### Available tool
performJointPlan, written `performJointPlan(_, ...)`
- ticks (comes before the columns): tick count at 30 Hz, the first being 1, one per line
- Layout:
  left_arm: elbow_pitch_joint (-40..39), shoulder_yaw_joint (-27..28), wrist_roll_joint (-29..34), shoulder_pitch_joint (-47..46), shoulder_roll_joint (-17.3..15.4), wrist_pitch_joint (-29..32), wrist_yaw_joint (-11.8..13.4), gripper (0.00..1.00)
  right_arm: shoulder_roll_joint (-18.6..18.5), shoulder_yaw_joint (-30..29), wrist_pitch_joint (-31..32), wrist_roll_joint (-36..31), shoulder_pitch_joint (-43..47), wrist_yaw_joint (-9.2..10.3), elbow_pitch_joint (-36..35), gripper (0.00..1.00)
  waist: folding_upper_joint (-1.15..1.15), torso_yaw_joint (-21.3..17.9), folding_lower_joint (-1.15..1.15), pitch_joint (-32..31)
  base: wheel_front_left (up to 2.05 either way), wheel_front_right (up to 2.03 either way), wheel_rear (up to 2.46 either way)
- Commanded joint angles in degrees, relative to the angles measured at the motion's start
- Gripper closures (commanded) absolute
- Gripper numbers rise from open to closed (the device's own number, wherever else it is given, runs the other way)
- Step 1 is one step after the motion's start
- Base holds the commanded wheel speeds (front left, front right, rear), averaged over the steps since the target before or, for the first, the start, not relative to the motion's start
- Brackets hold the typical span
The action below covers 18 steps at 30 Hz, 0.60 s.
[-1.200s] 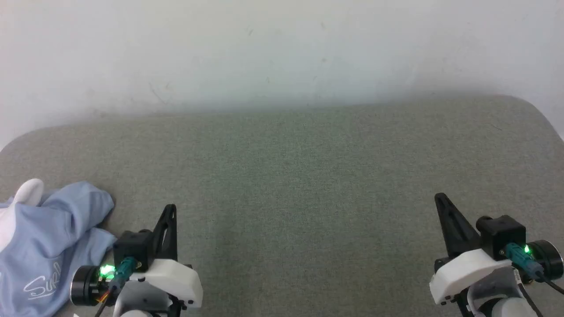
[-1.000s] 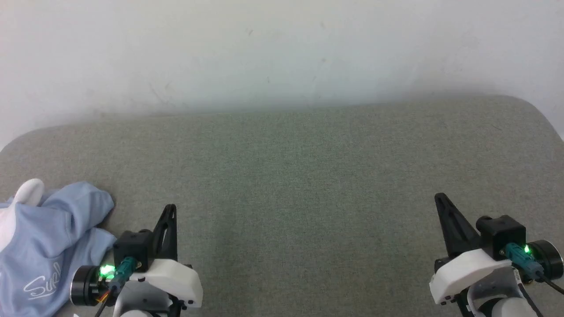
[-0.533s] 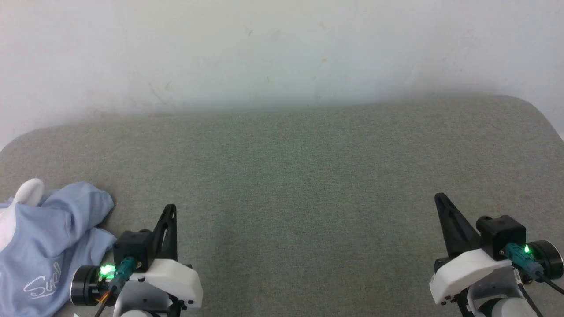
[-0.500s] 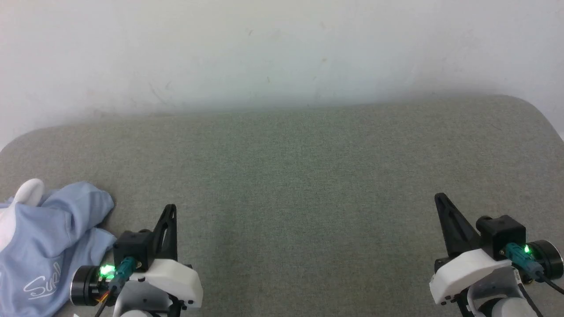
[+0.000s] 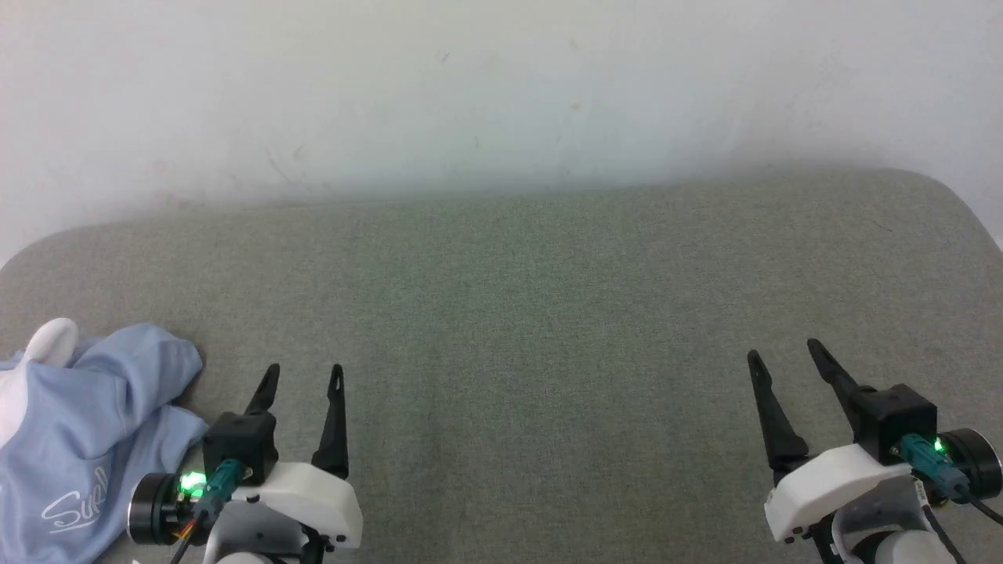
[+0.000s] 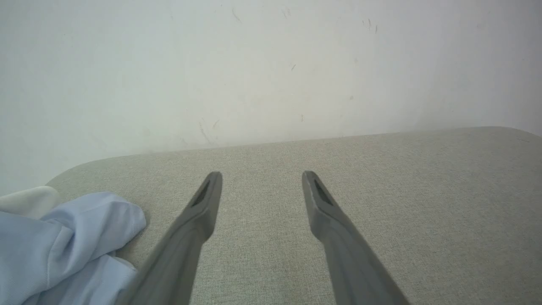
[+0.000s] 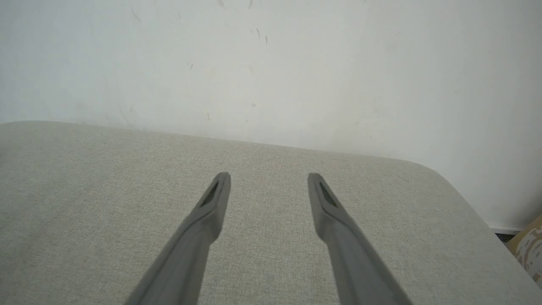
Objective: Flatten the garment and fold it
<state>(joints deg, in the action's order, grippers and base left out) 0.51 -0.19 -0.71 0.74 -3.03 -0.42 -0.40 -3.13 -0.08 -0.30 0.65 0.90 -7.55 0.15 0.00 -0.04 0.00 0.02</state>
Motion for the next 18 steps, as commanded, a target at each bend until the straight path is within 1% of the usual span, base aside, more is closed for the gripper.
performJointPlan(1,0.2,-0.3,-0.8,-0.2,0.0,-0.5,0.1,0.00,0.0,-0.3,-0.7,0.7,0.1,0.00,0.3,0.00,0.00,0.0,0.00,0.0,0.00,0.00,0.00)
performJointPlan(10,0.3,-0.6,-2.3,-0.4,0.0,-1.6,0.3,0.00,0.0,-0.7,-1.8,1.8,0.2,0.01,0.7,0.00,0.00,0.8,0.00,0.0,0.00,0.00,0.00)
performJointPlan(18,0.4,-0.5,-3.5,-0.5,0.0,-2.5,0.5,0.00,0.1,-1.0,-2.6,2.6,0.3,0.01,0.9,0.00,0.00,2.4,0.00,0.0,0.00,0.00,0.00)
